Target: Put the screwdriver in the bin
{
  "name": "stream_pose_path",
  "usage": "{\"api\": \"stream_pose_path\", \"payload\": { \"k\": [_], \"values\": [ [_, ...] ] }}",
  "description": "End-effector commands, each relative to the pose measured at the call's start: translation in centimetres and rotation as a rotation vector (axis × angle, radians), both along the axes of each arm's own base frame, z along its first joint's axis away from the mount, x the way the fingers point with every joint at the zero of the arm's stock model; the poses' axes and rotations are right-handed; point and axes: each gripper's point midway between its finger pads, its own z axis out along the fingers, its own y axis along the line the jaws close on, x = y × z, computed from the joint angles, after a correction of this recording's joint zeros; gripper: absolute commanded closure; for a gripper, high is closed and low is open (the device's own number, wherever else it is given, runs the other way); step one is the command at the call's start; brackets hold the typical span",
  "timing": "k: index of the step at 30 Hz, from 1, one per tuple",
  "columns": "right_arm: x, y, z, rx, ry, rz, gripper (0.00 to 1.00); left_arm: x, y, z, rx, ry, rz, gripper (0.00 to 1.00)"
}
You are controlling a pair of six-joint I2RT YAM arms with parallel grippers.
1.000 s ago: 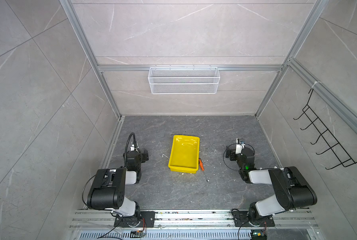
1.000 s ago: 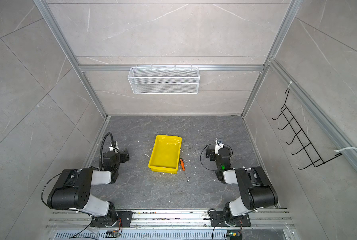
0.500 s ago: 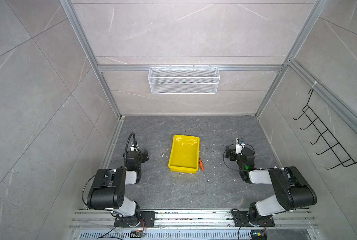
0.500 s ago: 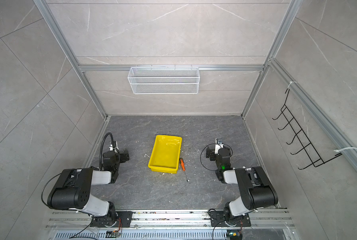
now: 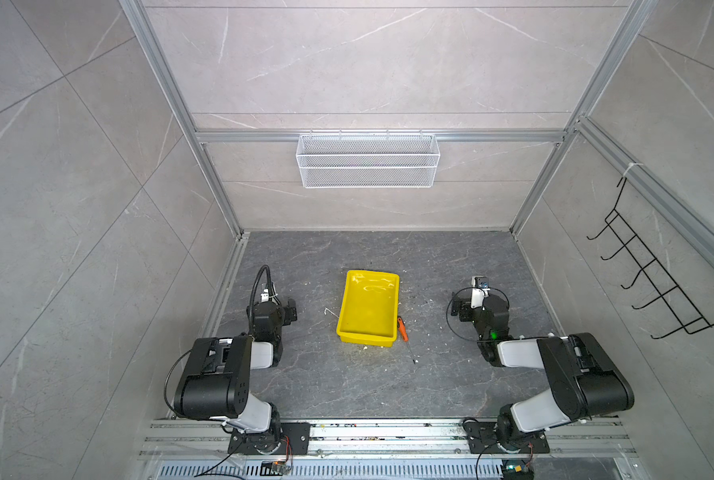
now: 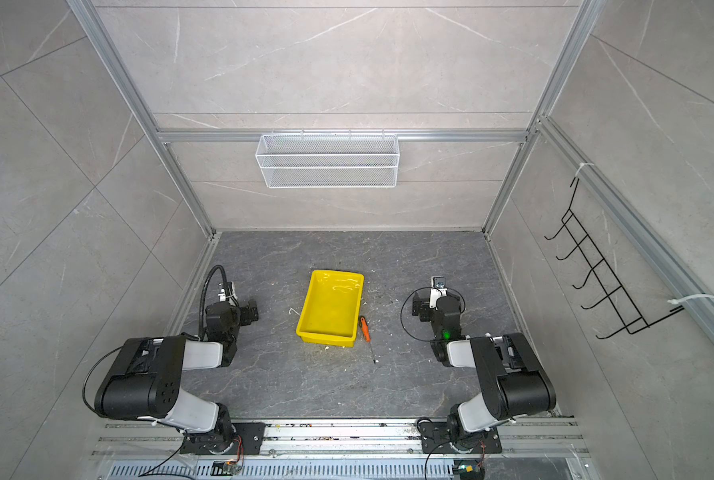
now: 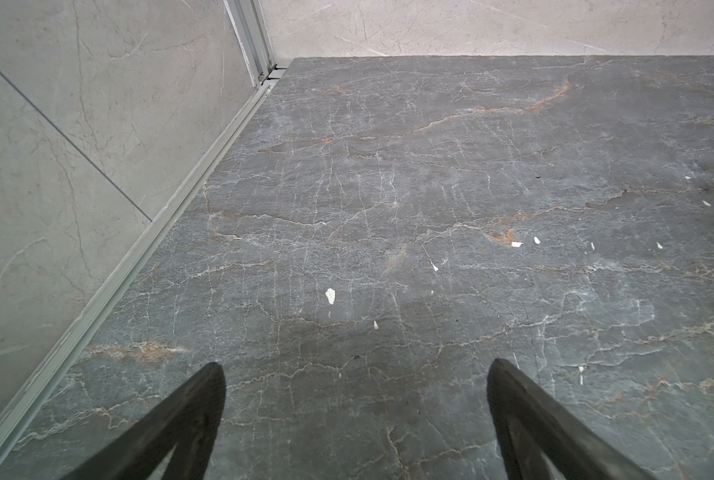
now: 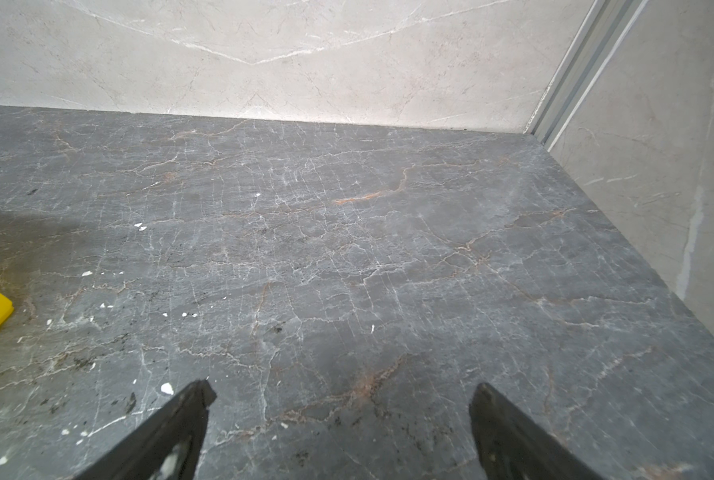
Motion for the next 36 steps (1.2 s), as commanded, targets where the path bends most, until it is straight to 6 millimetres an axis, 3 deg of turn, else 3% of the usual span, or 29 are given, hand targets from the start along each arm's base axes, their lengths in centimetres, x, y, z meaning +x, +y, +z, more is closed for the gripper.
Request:
{"api": "stream_pose_path", "payload": {
  "k": [1,22,28,33,36],
  "values": [
    [0.1,0.2,0.2,0.008,-0.001,0.008,0.01,0.5,-0.1,1.5,-0.018,-0.055,-0.002,0.00],
    [0.1,0.1,0.2,0.011,0.002,0.009,0.01,0.5,-0.1,1.5,-0.017,-0.055,-0.002,0.00],
    [-0.3,1.1,0.4,0.002,-0.014,0.072,0.01,0.5,-0.2,1.4,-0.018,-0.052,-0.003,0.00],
    [-1.7,2.1,2.2,-0.019,-0.084,0.122,0.01,0.5,-0.2,1.5,-0.018,-0.057,-0.003,0.00],
    [-2.0,2.5,3.3,-0.011,-0.023,0.121,0.01,0.5,-0.2,1.5,-0.018,-0.056,-0.003,0.00]
  ]
}}
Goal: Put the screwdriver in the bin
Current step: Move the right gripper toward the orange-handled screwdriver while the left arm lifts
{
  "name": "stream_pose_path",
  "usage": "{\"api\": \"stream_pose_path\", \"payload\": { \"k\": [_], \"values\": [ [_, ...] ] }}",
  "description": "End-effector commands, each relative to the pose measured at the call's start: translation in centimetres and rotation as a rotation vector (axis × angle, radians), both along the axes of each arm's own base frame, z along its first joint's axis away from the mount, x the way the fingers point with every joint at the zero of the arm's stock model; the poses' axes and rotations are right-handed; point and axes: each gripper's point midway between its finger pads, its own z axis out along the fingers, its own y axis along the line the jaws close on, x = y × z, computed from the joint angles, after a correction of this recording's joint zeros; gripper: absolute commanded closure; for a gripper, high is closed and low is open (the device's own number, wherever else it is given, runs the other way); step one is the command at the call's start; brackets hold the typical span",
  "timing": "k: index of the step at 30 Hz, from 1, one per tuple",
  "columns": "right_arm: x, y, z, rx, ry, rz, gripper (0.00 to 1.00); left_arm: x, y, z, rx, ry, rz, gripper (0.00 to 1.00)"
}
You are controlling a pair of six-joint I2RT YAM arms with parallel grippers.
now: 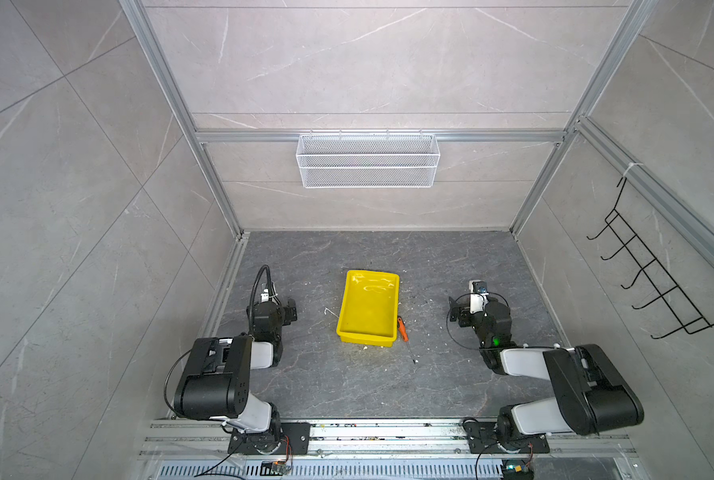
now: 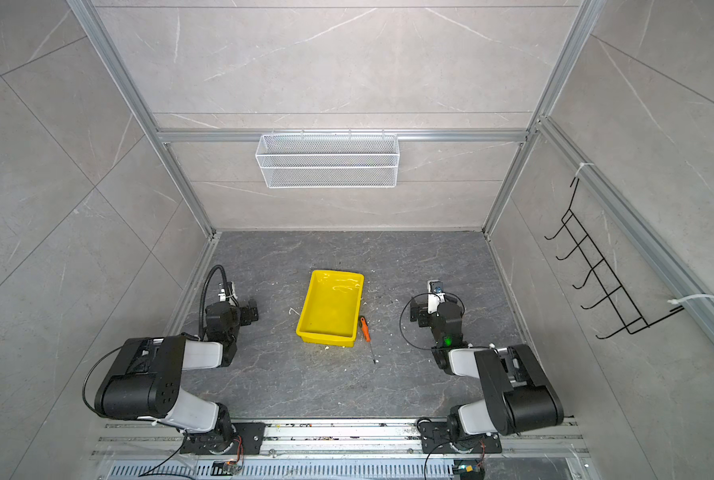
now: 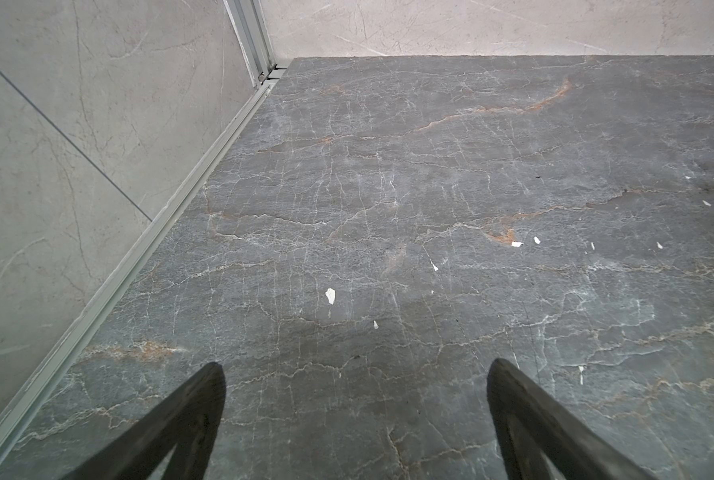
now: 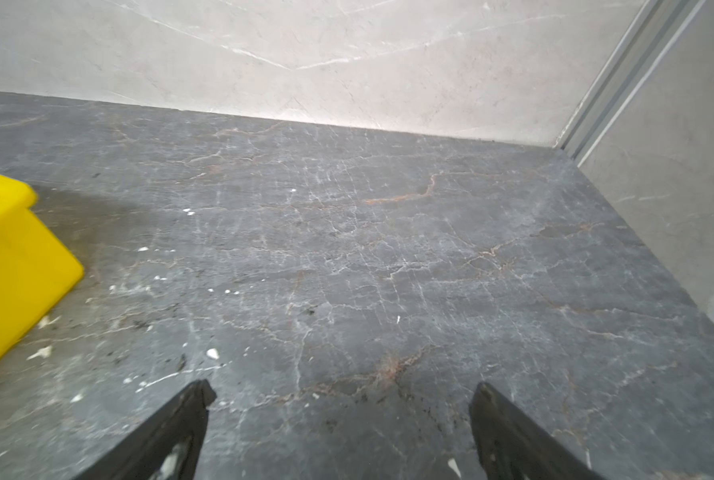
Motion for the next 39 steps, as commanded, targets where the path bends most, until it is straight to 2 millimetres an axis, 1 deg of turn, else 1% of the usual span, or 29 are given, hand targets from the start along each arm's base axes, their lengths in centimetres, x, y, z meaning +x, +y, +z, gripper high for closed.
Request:
{"api": "stream_pose_path", "payload": {
  "k": [1,3,5,7,8,9,10,11,12,13,14,15,16,17,19,20,22,23,25,26,27,29,31,33,35,36,39],
  "values": [
    [-0.2,1.2,2.3,0.014,0.058,0.047,0.01,0.5,-0.2,1.5,-0.018,-0.056,-0.003,0.00],
    [-0.6,4.1,4.0,0.059,0.071,0.212,0.01,0.5,-0.2,1.5,-0.018,-0.056,-0.003,0.00],
    [-1.5,6.7,6.1,0.139,0.078,0.355,0.01,0.5,-0.2,1.4,-0.018,-0.054,-0.003,0.00],
    [-2.1,8.5,7.9,0.209,0.092,0.453,0.01,0.5,-0.1,1.5,-0.018,-0.055,-0.002,0.00],
    [-2.2,9.2,8.6,0.260,0.123,0.477,0.01,0.5,-0.1,1.4,-0.017,-0.053,-0.002,0.00],
    [-1.9,9.4,9.0,0.319,0.155,0.466,0.01,0.5,-0.1,1.5,-0.018,-0.055,-0.001,0.00],
    [-1.1,9.1,8.6,0.418,0.232,0.388,0.01,0.5,-0.1,1.4,-0.018,-0.054,-0.001,0.00],
    [-0.5,8.8,7.6,0.511,0.352,0.304,0.01,0.5,-0.1,1.4,-0.018,-0.054,-0.002,0.00],
    [-0.4,9.6,7.2,0.540,0.414,0.337,0.01,0.5,-0.1,1.5,-0.018,-0.055,-0.001,0.00],
    [-0.7,11.3,7.4,0.584,0.417,0.456,0.01,0.4,-0.1,1.5,-0.016,-0.058,0.000,0.00],
    [-1.0,12.4,7.5,0.626,0.387,0.528,0.01,0.3,-0.1,1.5,-0.011,-0.060,-0.004,0.00],
    [-1.2,12.7,7.3,0.642,0.358,0.539,0.01,0.4,-0.6,1.5,-0.012,-0.064,-0.033,0.00],
    [-1.2,12.4,6.5,0.638,0.351,0.512,0.01,0.3,-1.3,1.6,-0.015,-0.067,-0.080,0.00],
    [-1.3,11.9,5.6,0.624,0.380,0.466,0.01,0.1,-1.6,1.7,-0.013,-0.077,-0.101,0.00],
    [-1.2,10.7,4.8,0.578,0.415,0.378,0.01,-0.4,-2.7,2.2,-0.013,-0.112,-0.164,0.00],
    [-1.2,10.4,4.8,0.573,0.407,0.361,0.01,-0.6,-3.2,2.8,-0.009,-0.128,-0.197,0.00],
    [-1.5,10.1,5.7,0.565,0.376,0.354,0.01,-1.0,-4.0,4.0,-0.021,-0.112,-0.240,0.00],
    [-1.7,9.9,5.9,0.562,0.367,0.344,0.01,-0.9,-4.0,4.5,-0.042,-0.073,-0.238,0.00],
    [-1.7,9.2,6.2,0.562,0.365,0.301,0.01,-0.7,-3.9,6.4,-0.118,0.009,-0.197,0.00],
    [-1.6,9.0,5.9,0.565,0.376,0.278,0.01,-0.7,-4.3,7.3,-0.163,0.027,-0.203,0.00],
    [-1.5,8.8,5.6,0.571,0.391,0.256,0.01,-1.0,-5.1,7.8,-0.203,0.045,-0.228,0.00],
    [-1.0,8.1,4.1,0.588,0.455,0.177,0.01,-1.7,-6.5,8.8,-0.275,0.058,-0.257,0.00],
    [-0.5,7.2,2.2,0.630,0.516,0.088,0.01,-2.7,-7.1,9.3,-0.317,0.074,-0.242,0.00],
    [-0.1,6.7,1.3,0.692,0.542,0.083,0.01,-3.6,-7.0,9.9,-0.347,0.092,-0.215,0.00],
    [0.1,6.0,0.9,0.714,0.547,0.061,0.01,-4.7,-6.3,9.6,-0.355,0.151,-0.157,0.00],
    [0.1,5.6,0.9,0.703,0.540,0.045,0.01,-5.7,-6.0,9.0,-0.355,0.218,-0.130,0.00],
    [-0.4,4.4,1.7,0.652,0.490,0.000,0.01,-6.8,-4.6,8.3,-0.360,0.295,-0.016,0.00]
  ]
}}
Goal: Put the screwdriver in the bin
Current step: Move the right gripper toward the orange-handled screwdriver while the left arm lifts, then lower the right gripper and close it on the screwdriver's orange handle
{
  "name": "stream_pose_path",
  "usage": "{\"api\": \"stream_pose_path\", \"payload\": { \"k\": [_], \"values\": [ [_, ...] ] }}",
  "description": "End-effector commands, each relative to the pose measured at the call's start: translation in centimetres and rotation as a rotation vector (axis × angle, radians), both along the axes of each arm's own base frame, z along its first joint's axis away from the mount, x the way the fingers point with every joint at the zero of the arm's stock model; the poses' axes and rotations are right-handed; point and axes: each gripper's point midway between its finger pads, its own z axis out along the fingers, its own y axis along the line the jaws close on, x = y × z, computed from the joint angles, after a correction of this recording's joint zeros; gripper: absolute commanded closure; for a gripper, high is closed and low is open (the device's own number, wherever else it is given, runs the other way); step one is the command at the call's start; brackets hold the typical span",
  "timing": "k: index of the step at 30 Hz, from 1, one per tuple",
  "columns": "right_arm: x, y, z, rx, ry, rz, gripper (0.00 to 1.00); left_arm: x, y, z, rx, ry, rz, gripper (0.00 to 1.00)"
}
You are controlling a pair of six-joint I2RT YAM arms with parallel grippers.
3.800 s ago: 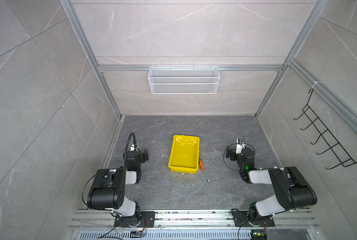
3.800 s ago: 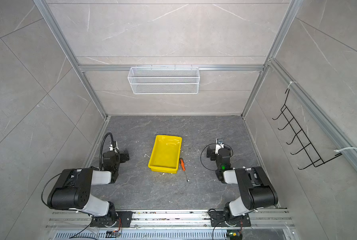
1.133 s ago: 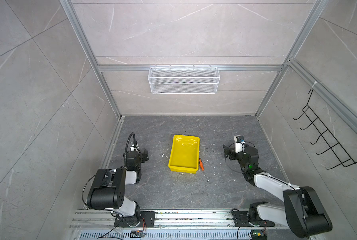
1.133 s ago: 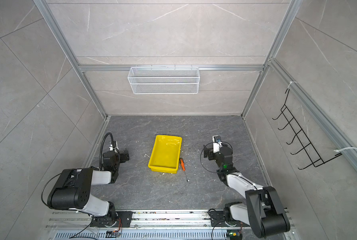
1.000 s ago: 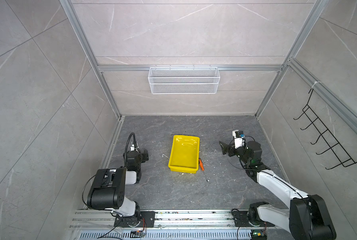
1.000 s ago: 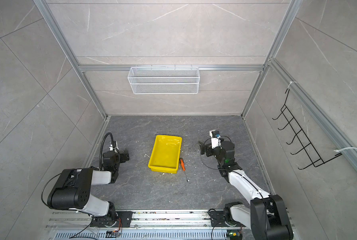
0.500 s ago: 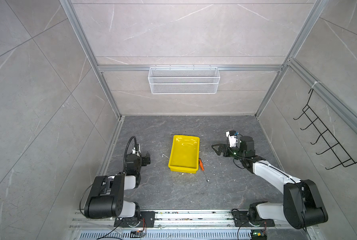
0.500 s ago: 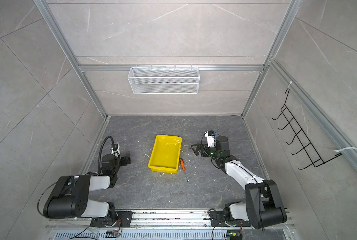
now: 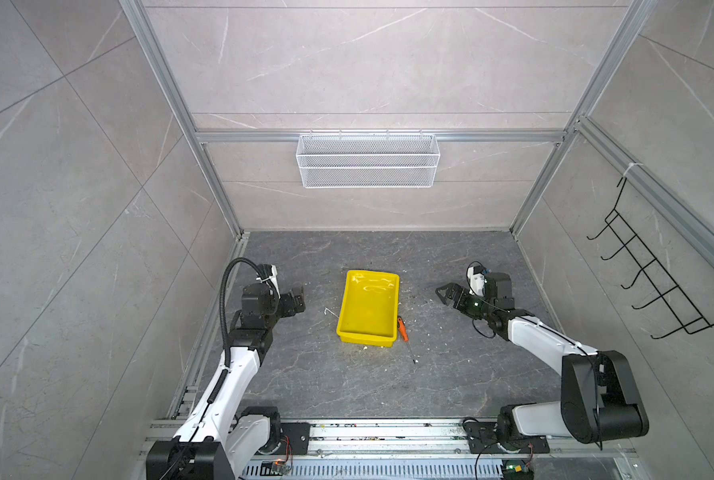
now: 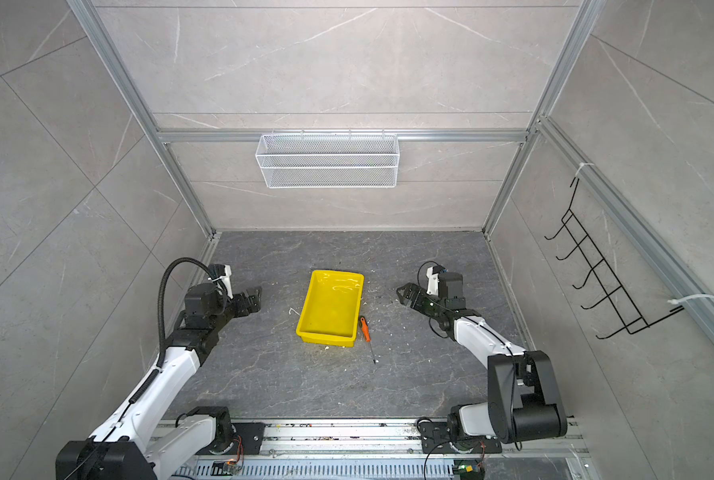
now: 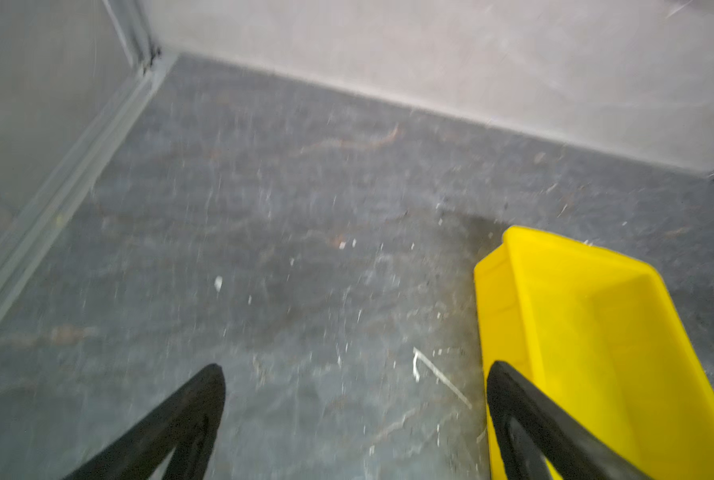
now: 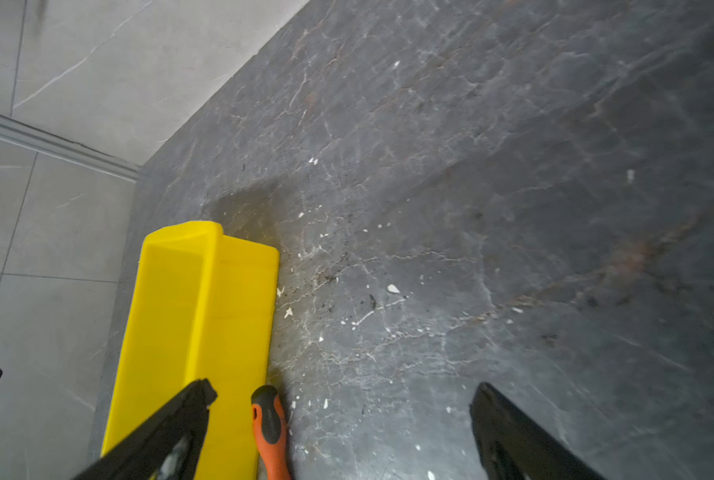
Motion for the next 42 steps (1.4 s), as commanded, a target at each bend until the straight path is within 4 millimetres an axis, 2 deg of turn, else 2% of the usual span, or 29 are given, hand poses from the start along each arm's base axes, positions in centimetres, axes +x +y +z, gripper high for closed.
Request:
{"api": "stream_pose_path", "payload": {
  "k": [1,4,6,9,11,14,17,20,21,23,26,28,32,34,42],
  "values": [
    [-0.6,-1.0,1.6,-0.029,-0.050,-0.053,0.01,-2.6,1.2,-2.1,-0.032,0.192,0.105,0.00],
    [-1.4,-1.0,3.8,-0.013,-0.157,-0.055,0.01,-2.7,0.2,-2.7,-0.070,0.214,0.065,0.00],
    [-2.0,-2.0,4.1,-0.017,-0.188,-0.117,0.01,-2.7,-0.1,-2.6,-0.083,0.218,0.057,0.00],
    [-3.3,-6.8,-0.7,-0.038,0.031,-0.468,0.00,-2.8,0.1,-2.9,-0.076,0.216,0.064,0.00],
    [-2.6,-5.5,-2.4,0.019,0.090,-0.399,0.00,-2.9,0.1,-3.3,-0.085,0.235,0.073,0.00],
    [-2.1,-4.5,-3.1,0.018,0.095,-0.353,0.04,-3.3,-0.7,-3.9,-0.110,0.274,0.038,0.00],
    [-2.3,-3.4,-2.2,0.019,0.037,-0.314,0.04,-3.6,-1.7,-4.0,-0.111,0.294,-0.040,0.00],
    [-2.9,-0.5,-1.6,-0.039,-0.012,-0.233,0.06,-3.9,-1.8,-4.0,-0.110,0.304,-0.054,0.00],
    [-3.1,0.4,-1.6,-0.063,-0.024,-0.213,0.10,-3.9,-1.8,-3.9,-0.110,0.303,-0.053,0.00],
    [-3.6,2.5,-1.3,-0.096,-0.046,-0.175,0.18,-3.9,-1.0,-4.2,-0.087,0.296,-0.010,0.00],
    [-4.2,4.7,-1.4,-0.129,-0.077,-0.152,0.21,-4.2,0.6,-4.6,-0.048,0.313,0.083,0.00],
    [-4.7,6.0,-2.1,-0.144,-0.071,-0.137,0.21,-4.2,0.7,-4.9,-0.061,0.312,0.098,0.00],
    [-4.7,8.0,-4.1,-0.140,0.044,-0.098,0.22,-3.8,-1.5,-4.8,-0.125,0.292,-0.011,0.00],
    [-4.8,8.9,-4.8,-0.133,0.073,-0.077,0.23,-3.6,-1.9,-5.0,-0.142,0.299,-0.030,0.00],
    [-5.6,11.0,-7.4,-0.185,0.153,-0.033,0.35,-3.4,-1.8,-5.1,-0.134,0.313,-0.025,0.00]
  ]
}}
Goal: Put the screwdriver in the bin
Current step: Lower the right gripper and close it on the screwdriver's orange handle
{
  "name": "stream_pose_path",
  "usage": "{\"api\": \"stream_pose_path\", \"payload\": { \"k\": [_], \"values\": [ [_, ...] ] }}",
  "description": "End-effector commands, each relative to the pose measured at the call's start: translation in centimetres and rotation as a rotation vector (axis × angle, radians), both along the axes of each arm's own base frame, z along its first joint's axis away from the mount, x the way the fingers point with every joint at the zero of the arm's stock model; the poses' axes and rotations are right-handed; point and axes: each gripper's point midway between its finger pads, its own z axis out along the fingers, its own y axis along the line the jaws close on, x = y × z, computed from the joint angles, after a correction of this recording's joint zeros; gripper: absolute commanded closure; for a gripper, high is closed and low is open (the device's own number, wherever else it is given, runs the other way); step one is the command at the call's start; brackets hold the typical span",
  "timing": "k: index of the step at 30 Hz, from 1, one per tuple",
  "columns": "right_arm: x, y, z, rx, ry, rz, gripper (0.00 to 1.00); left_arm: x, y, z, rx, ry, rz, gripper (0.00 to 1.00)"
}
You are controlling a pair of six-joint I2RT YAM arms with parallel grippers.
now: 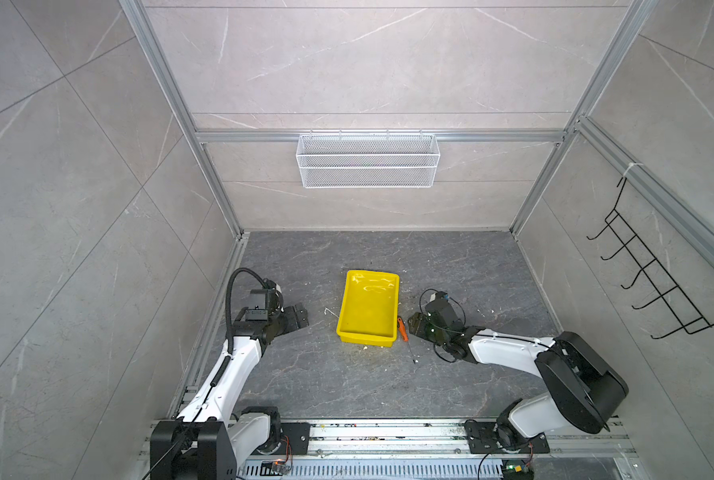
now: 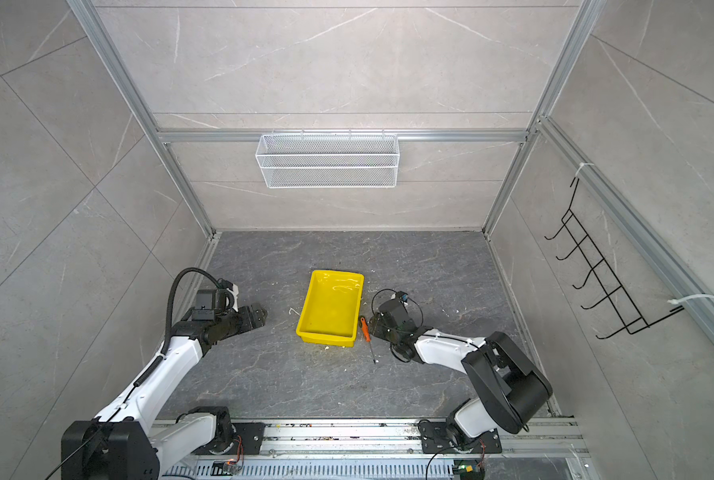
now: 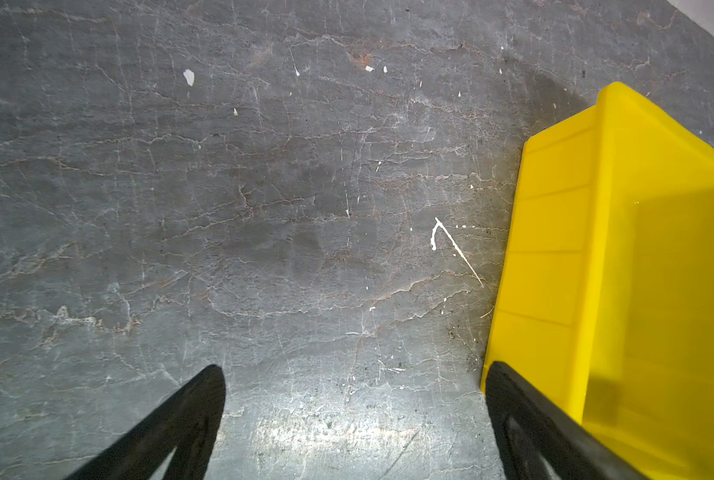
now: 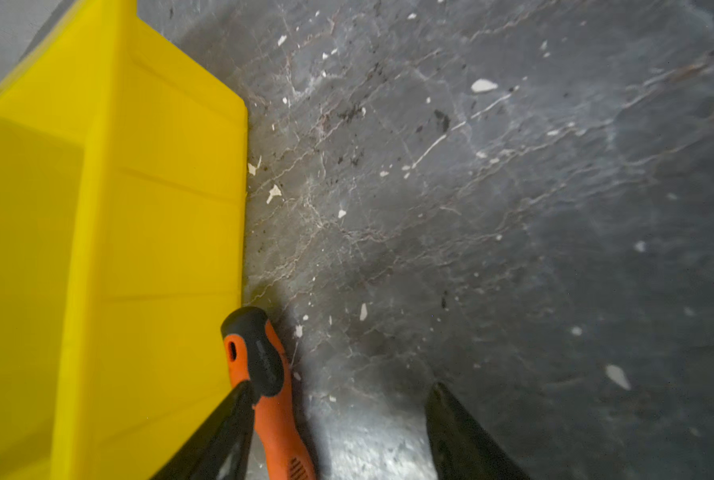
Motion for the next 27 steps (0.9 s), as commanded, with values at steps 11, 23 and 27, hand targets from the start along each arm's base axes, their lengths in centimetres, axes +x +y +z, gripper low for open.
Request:
{"api": "stream_pose_path", "payload": {
  "k": [11,23,27],
  "values": [
    [-0.3,2.0,-0.9,-0.064,0.056,0.028,0.42,0.6,-0.9,1.1,-0.045,-0.047,-0.033,0.00],
    [-0.7,2.2,-1.7,-0.147,0.097,0.002,0.45,1.1,-2.1,0.5,-0.087,-0.025,-0.085,0.00],
    [-0.6,1.9,-2.1,-0.180,0.124,-0.013,0.47,1.6,-2.8,0.2,-0.117,-0.015,-0.115,0.00]
  ]
}}
